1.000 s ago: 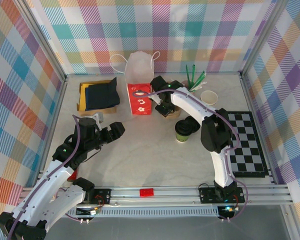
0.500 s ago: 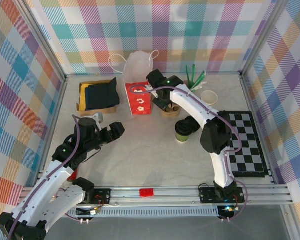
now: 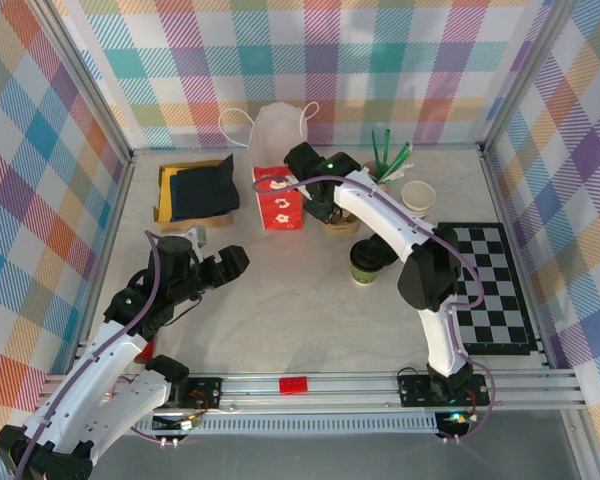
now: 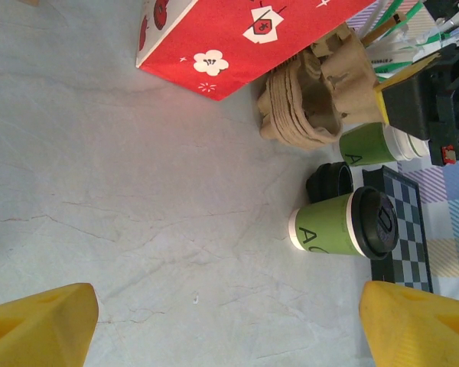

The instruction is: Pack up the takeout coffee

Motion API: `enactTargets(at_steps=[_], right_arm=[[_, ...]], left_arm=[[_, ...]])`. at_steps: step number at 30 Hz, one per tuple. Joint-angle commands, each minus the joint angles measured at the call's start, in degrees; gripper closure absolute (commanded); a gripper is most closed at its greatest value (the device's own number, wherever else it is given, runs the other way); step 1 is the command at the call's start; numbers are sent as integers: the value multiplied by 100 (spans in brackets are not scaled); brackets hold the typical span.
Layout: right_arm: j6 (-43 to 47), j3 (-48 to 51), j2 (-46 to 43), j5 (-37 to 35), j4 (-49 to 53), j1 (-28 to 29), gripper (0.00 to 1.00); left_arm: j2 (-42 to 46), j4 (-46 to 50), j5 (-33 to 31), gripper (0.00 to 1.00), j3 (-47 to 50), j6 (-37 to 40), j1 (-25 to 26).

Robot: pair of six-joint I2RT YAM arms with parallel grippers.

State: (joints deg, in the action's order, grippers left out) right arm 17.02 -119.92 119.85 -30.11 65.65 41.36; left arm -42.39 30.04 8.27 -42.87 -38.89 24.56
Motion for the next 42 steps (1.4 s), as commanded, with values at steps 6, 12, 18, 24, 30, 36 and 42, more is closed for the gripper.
enactTargets(at_steps=[6, 12, 18, 24, 30, 36, 42], right_arm=[[-269, 279, -68, 17, 133, 197, 85], [-219, 354, -158, 468, 187, 197, 72], [13, 381, -578, 1206, 190, 179, 42], [975, 525, -1439, 2788, 107, -417, 39], [2522, 1277, -1922, 3535, -464, -645, 0], [3237, 124, -1254, 4355, 414, -1233, 0], [3669, -59, -775, 4362, 441, -1387, 2]], left_arm=[[69, 81, -13, 12, -25, 128, -109], [92, 116, -27, 12, 3, 137, -110], [83, 107, -37, 12, -11, 141, -109], [132, 265, -87, 12, -116, 241, -109], [131, 195, -93, 12, -64, 211, -109], [144, 205, -63, 12, -72, 211, -114], [67, 178, -72, 12, -62, 233, -109]])
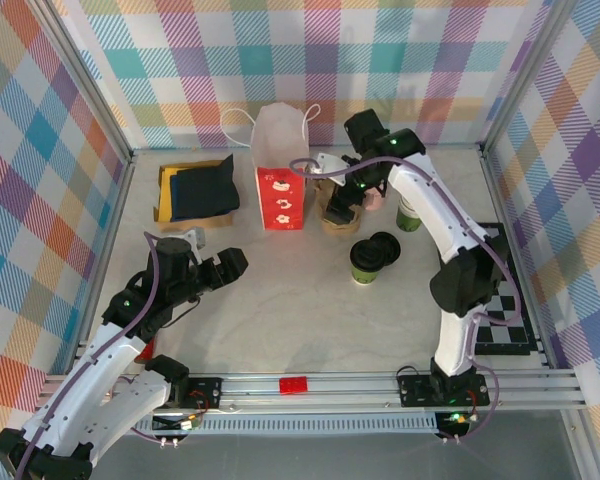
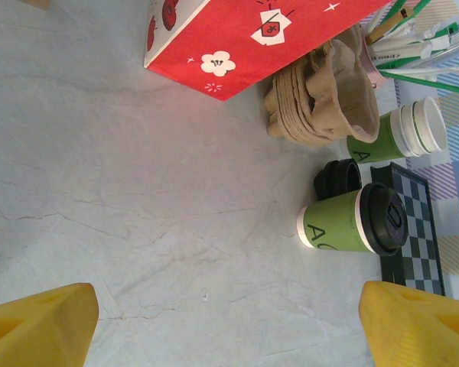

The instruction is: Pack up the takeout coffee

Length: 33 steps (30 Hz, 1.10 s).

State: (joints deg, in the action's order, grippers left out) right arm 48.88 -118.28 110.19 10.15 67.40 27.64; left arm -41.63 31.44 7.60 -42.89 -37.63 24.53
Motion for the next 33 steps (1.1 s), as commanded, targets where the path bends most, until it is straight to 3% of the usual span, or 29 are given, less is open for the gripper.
enactTargets(at_steps=[1, 10, 15, 33], right_arm=[[519, -290, 272, 307, 188, -51, 3], [824, -943, 1039, 31, 34, -162, 1], [732, -899, 1311, -442, -506, -179, 7], [1035, -1116, 1793, -514, -514, -340, 7]], left_arm=[[-27, 22, 0, 12, -52, 113, -107], [-204, -85, 14, 12, 1, 115, -107], [-291, -131, -1, 12, 33, 169, -115], [-638, -411, 187, 12, 117, 178, -212]])
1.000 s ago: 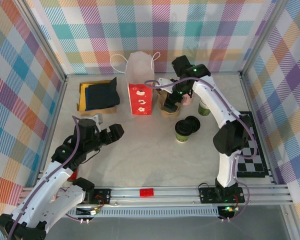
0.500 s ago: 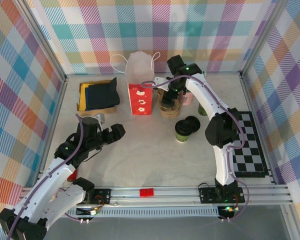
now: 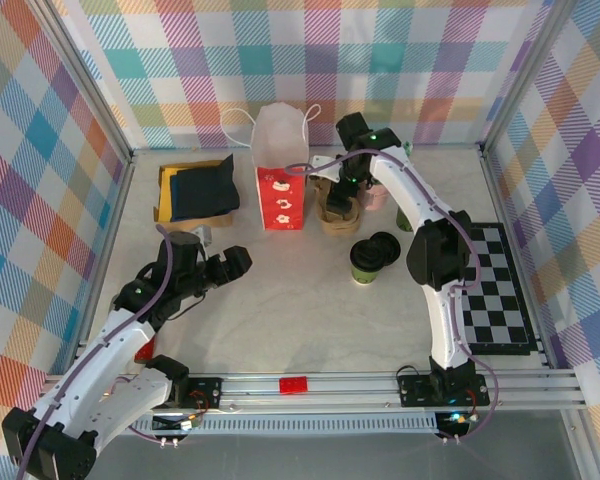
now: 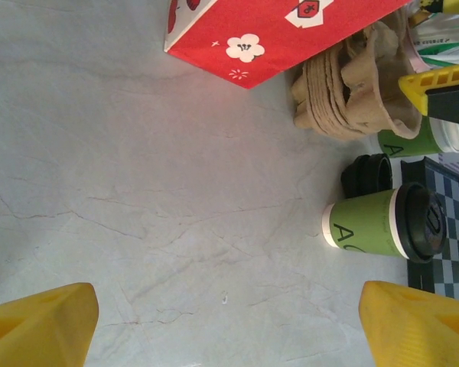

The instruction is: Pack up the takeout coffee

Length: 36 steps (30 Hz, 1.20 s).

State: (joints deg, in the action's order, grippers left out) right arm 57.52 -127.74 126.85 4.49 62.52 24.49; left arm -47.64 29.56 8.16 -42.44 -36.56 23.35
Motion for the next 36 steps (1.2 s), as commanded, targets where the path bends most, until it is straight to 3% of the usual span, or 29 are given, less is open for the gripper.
enactTargets(at_steps=[1, 21, 36], right_arm=[[181, -187, 146, 60, -38, -30, 7], [365, -240, 431, 44, -282, 7, 10], [400, -242, 642, -10, -454, 29, 20]], left_arm=[[-45, -223, 133, 12, 61, 70, -103], [-251, -353, 238, 12, 107, 96, -226], [-299, -399, 317, 13, 140, 114, -331]])
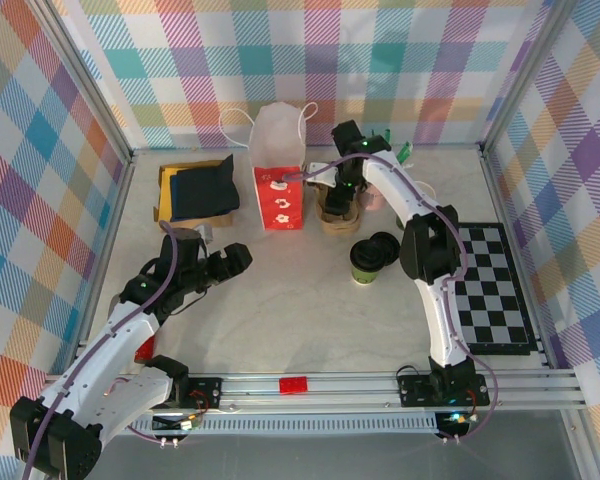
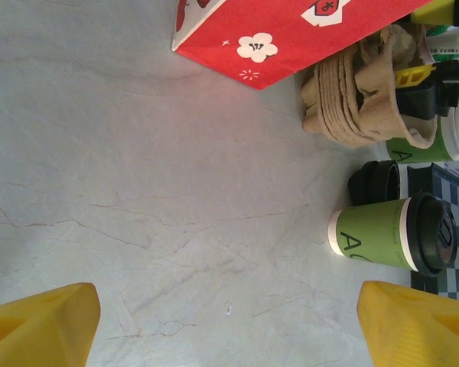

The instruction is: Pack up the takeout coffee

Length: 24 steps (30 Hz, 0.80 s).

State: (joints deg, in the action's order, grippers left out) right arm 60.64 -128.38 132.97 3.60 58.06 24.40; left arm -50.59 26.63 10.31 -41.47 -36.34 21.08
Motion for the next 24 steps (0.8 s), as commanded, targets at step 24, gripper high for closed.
enactTargets(at_steps=[24], right_arm=[[92, -17, -313, 1, -13, 170, 55]], left_arm=[[82, -45, 94, 14, 50, 117, -175]])
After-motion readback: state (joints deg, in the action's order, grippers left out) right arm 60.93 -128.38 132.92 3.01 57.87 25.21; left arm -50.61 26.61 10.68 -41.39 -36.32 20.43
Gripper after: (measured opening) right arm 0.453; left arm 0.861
